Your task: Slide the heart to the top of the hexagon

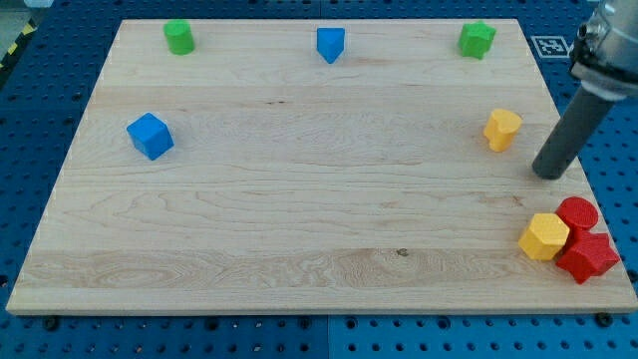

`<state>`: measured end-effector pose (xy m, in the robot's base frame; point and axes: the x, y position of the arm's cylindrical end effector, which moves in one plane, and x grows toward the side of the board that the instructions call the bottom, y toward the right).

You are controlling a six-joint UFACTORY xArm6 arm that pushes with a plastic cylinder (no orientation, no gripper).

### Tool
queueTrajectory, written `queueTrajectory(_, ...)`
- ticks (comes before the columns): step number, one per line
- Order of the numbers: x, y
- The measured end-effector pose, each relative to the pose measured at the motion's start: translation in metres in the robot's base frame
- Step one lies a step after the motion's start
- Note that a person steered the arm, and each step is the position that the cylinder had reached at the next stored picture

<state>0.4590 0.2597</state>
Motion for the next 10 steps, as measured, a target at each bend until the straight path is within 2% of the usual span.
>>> queueTrajectory(1, -0.051, 0.014)
queueTrajectory(2, -0.081, -0.002)
queueTrajectory(3, -0.065, -0.045)
queueTrajectory(4, -0.019, -0.056)
queueTrajectory(6, -0.037, -0.078)
queueTrajectory(8, 0.004, -0.082)
queueTrajectory(9, 0.006, -0.088)
queueTrajectory(10, -0.010, -0.088)
